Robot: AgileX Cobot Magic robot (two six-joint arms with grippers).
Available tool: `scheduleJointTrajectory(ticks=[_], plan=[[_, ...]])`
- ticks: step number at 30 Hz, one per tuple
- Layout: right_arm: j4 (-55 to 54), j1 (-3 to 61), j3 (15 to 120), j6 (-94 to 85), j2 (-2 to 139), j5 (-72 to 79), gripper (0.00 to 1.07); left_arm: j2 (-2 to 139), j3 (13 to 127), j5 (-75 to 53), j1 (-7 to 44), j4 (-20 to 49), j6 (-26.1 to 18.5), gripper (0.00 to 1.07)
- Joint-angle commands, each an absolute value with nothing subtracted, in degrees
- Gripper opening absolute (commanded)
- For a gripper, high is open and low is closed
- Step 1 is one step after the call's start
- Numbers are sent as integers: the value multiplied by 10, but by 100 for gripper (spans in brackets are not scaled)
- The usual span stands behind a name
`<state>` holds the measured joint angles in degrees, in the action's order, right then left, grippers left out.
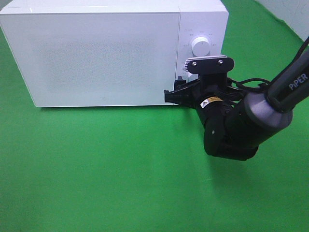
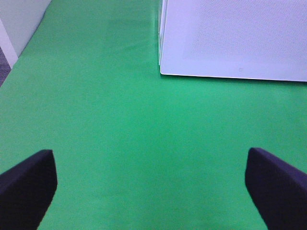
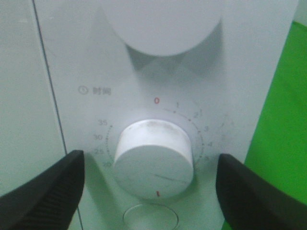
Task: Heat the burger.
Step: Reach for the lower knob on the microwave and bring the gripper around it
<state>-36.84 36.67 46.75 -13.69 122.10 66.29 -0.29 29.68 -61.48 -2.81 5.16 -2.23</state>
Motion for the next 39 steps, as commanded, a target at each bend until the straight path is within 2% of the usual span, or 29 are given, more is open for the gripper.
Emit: scheduleJointTrajectory(ticks=[1, 9, 14, 15, 16, 17, 18, 20, 21, 22, 23, 24, 25, 26, 27, 34, 38, 39], plan=[[-362, 363, 474, -134, 1218, 683, 73, -12, 295, -612, -30, 50, -22, 100], [-364, 363, 474, -136, 1197, 686, 73, -12, 295, -612, -30, 50, -22, 100], [-364, 363, 474, -136, 1207, 678, 68, -12, 295, -612, -30, 50, -22, 100], [-364, 363, 474, -134, 1211, 675, 62, -12, 295, -612, -30, 50, -22, 100], [-364, 363, 474, -134, 1211, 675, 62, -12, 295, -612, -30, 50, -22, 100], [-364, 363, 474, -134, 1211, 674, 53, -12, 295, -612, -30, 50, -22, 100], [-364, 363, 474, -134, 1211, 674, 53, -12, 295, -612, -30, 50, -22, 100], [-363, 363, 474, -134, 1211, 688, 36, -12, 295, -612, -30, 50, -22, 100], [-363, 363, 474, -134, 1211, 688, 36, -12, 295, -612, -30, 50, -22, 100], [-359, 363, 474, -134, 1211, 688, 23, -12, 295, -612, -30, 50, -22, 100], [-359, 363, 474, -134, 1211, 688, 23, -12, 295, -612, -30, 50, -22, 100], [-355, 363, 474, -134, 1211, 687, 12, -12, 295, -612, -30, 50, -22, 100], [-352, 363, 474, -134, 1211, 686, 7, -12, 295, -612, -30, 50, -22, 100], [-352, 363, 474, -134, 1211, 686, 7, -12, 295, -612, -30, 50, -22, 100], [-345, 363, 474, -132, 1211, 686, 0, -12, 295, -612, -30, 50, -22, 100], [-341, 363, 474, -42, 1211, 688, 0, -12, 295, -612, -30, 50, -22, 100], [-257, 363, 474, 148, 1211, 699, 0, -12, 295, -612, -30, 50, -22, 100], [-257, 363, 474, 148, 1211, 699, 0, -12, 295, -612, -30, 50, -22, 100]])
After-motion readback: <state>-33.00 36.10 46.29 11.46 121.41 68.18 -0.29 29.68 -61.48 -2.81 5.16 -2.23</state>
